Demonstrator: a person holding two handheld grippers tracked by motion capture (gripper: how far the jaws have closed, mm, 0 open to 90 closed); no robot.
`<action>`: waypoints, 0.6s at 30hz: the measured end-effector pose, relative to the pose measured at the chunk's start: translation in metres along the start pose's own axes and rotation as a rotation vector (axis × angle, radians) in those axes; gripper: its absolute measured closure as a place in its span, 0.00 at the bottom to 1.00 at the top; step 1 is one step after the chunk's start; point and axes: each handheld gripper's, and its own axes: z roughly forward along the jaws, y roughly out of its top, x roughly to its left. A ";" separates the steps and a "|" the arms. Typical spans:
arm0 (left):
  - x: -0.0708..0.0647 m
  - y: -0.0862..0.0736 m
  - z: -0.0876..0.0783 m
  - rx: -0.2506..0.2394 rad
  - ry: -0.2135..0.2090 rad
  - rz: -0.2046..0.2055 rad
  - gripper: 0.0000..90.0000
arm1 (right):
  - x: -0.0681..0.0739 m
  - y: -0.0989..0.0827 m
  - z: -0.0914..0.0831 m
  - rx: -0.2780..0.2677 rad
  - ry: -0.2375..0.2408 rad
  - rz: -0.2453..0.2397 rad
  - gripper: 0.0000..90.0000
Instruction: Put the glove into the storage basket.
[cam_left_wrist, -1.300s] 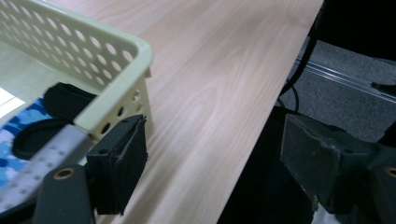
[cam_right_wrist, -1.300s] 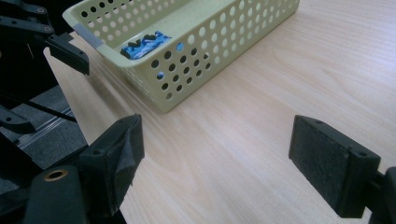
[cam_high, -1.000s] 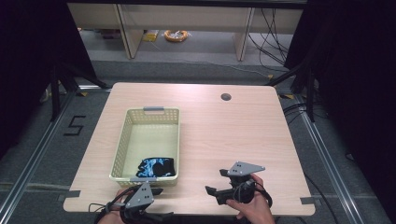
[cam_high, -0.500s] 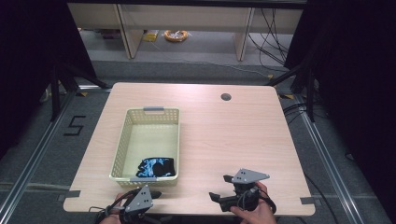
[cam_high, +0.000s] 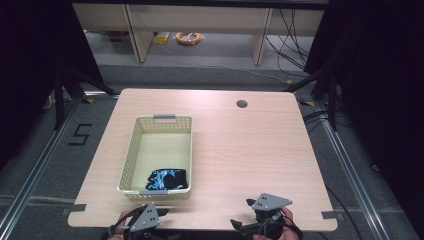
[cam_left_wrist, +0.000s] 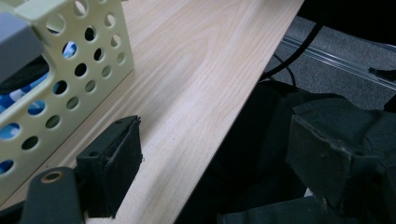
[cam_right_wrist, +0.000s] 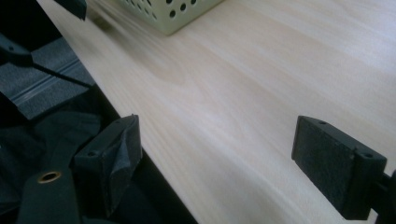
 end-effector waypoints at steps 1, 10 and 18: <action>0.001 0.000 -0.001 0.010 0.004 0.008 0.20 | 0.000 -0.003 0.000 -0.004 0.005 -0.028 0.19; 0.002 -0.003 -0.001 -0.009 0.017 -0.016 0.20 | 0.006 -0.020 -0.004 0.049 -0.021 -0.046 0.20; 0.006 -0.003 -0.003 0.016 0.024 0.012 0.20 | 0.010 -0.021 0.002 0.084 -0.012 -0.072 0.21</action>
